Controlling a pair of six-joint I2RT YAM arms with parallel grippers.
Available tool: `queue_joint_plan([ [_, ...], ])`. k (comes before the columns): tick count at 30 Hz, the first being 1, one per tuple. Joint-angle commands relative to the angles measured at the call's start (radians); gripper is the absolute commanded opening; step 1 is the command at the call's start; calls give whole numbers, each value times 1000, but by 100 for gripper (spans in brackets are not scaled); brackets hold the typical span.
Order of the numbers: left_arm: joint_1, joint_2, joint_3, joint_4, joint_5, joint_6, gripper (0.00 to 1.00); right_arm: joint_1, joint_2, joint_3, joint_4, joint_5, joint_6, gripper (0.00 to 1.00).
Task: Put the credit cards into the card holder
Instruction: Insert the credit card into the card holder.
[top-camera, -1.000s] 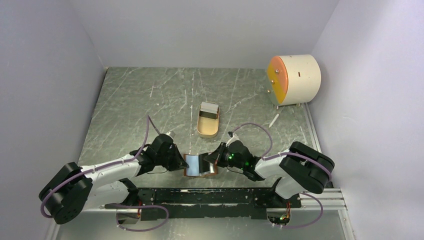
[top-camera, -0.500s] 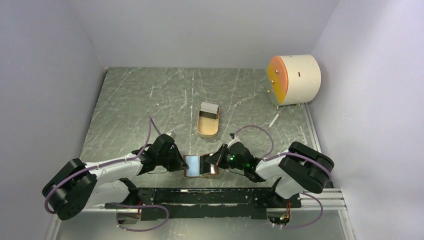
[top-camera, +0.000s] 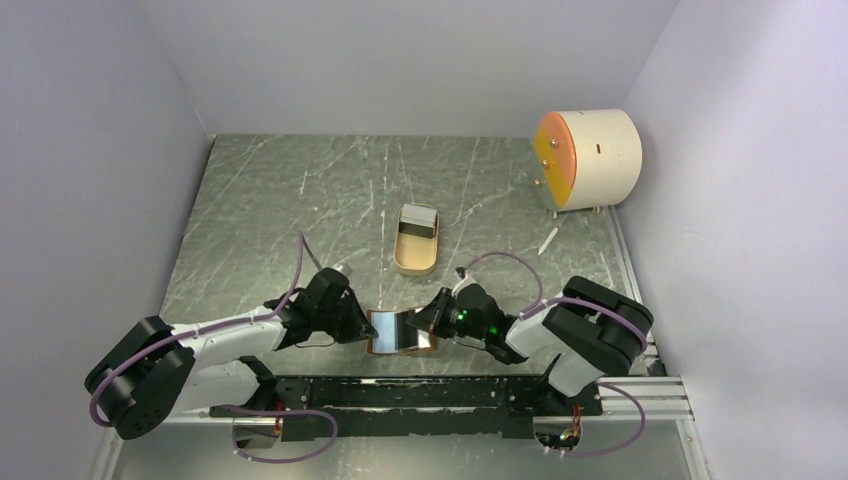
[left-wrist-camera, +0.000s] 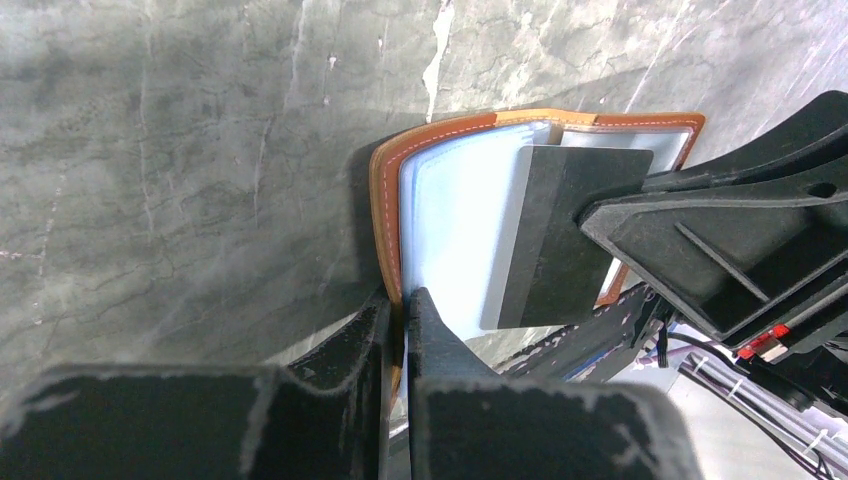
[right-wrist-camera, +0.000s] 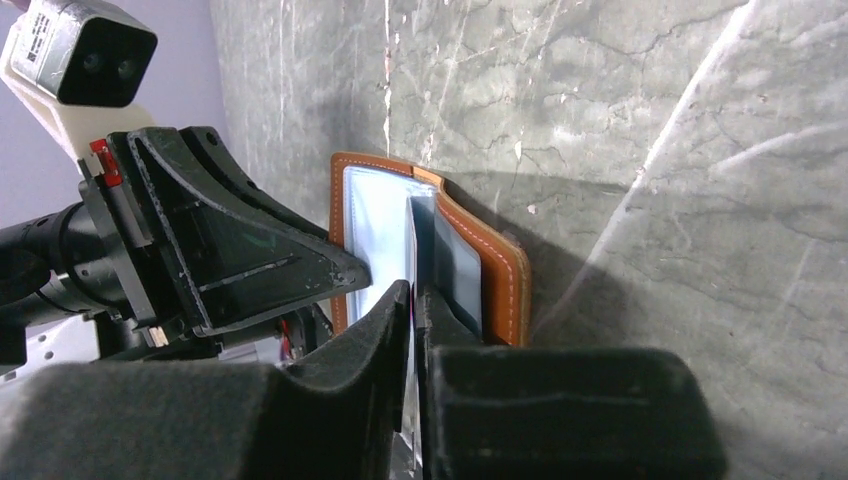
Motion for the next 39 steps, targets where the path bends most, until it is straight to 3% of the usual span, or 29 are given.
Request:
queue_joint_plan([
  [1,-5,3,-9,16,13,6,9,0,2,27,-66,2,-13,17],
  [8,-6,-9,-2,5,11,9,9,-1,-67,122,-439,70,-111,44],
  [17,-6,-19,-11,9,12,5,9,0,-104,163,-603,108,-159,52],
  [22,-5,-25,-16,8,11,2,9,6,-131,151,-623,112,-153,50],
  [29,-6,-6,-5,15,18,-1,9,15,-146,128,-620,104,-130,39],
  [33,-6,-14,-19,49,34,-17,9,23,-138,111,-567,91,-103,30],
  [39,-6,-11,-9,43,39,0,9,25,-94,100,-464,71,-75,24],
])
